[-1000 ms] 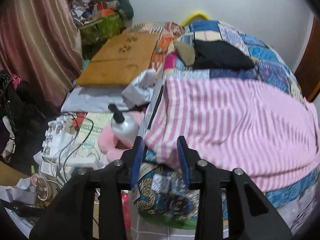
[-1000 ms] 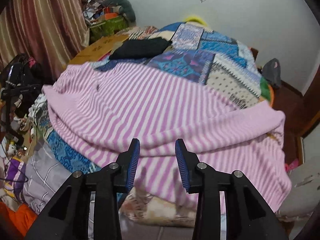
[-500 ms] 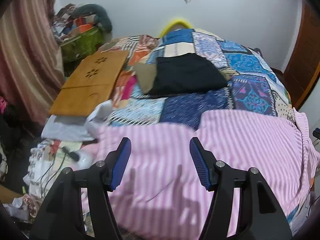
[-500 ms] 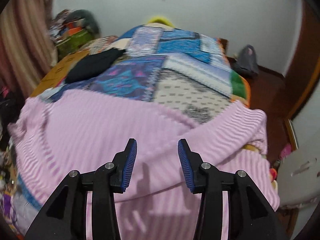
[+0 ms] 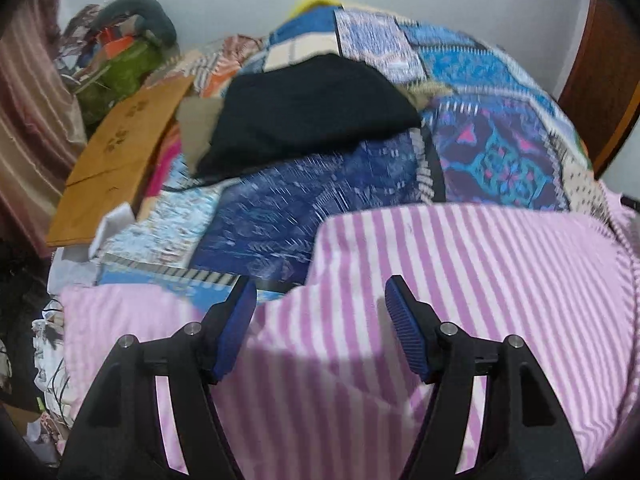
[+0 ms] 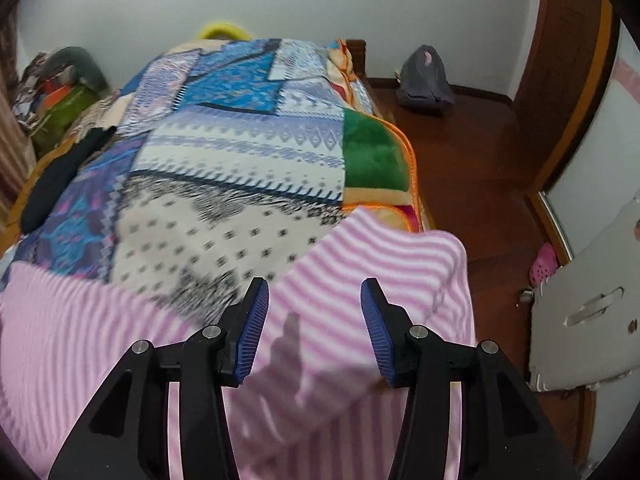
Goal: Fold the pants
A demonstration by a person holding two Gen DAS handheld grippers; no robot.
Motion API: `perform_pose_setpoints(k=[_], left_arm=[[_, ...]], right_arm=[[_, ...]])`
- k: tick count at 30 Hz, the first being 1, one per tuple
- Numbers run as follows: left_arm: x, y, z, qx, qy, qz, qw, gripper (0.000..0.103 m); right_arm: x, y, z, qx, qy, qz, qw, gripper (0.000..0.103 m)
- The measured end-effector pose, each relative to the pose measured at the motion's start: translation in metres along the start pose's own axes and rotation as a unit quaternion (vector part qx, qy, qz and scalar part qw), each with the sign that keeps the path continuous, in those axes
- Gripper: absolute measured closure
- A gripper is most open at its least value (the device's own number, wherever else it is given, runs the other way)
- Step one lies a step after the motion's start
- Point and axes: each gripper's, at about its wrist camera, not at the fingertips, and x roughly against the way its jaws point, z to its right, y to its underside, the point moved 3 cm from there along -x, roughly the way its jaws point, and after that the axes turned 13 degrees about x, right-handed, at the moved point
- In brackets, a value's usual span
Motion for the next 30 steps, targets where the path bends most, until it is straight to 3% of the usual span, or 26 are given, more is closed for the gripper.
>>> perform_pose_setpoints(k=[3,8,12,14,17,18,24,30], left_arm=[[-0.018,0.005,0.005,-0.006,-0.006,-0.016,0.9998,0.035],[-0.022,0.011,0.008,-0.014,-0.013,0.001,0.9998,0.027],[-0.025,0.012,0.007,-0.012,-0.009,0.001,0.9999,0.026],[-0.027,0.011,0.006,-0.008,-0.007,0.001,0.9999,0.026],[-0.026,0.010,0.007,-0.011,-0.013,0.003,0.9998,0.026],[-0.025,0.010,0.008,-0.014,-0.016,0.004,0.9998,0.026],[-0.003,0.009,0.017,-0.024,-0.018,0.003,0.9995,0.026],[0.045,0.016,0.039,-0.030,0.019,0.017,0.9992,0.026]], right_arm=[[-0.024,-0.009,0.002,0.008,0.000,-0.019,1.000,0.057],[-0.057,-0.013,0.005,0.045,0.018,-0.044,0.998,0.057],[-0.065,-0.006,0.019,0.011,-0.015,-0.043,0.999,0.058],[-0.067,-0.004,0.021,0.008,-0.015,-0.041,0.999,0.065],[-0.069,-0.005,0.017,0.024,0.010,-0.045,0.999,0.091],[-0.073,-0.008,0.019,0.027,0.013,-0.045,0.999,0.093],[-0.034,-0.008,0.033,0.002,0.011,-0.011,1.000,0.098],[0.052,0.006,0.053,-0.021,0.012,0.049,0.999,0.098]])
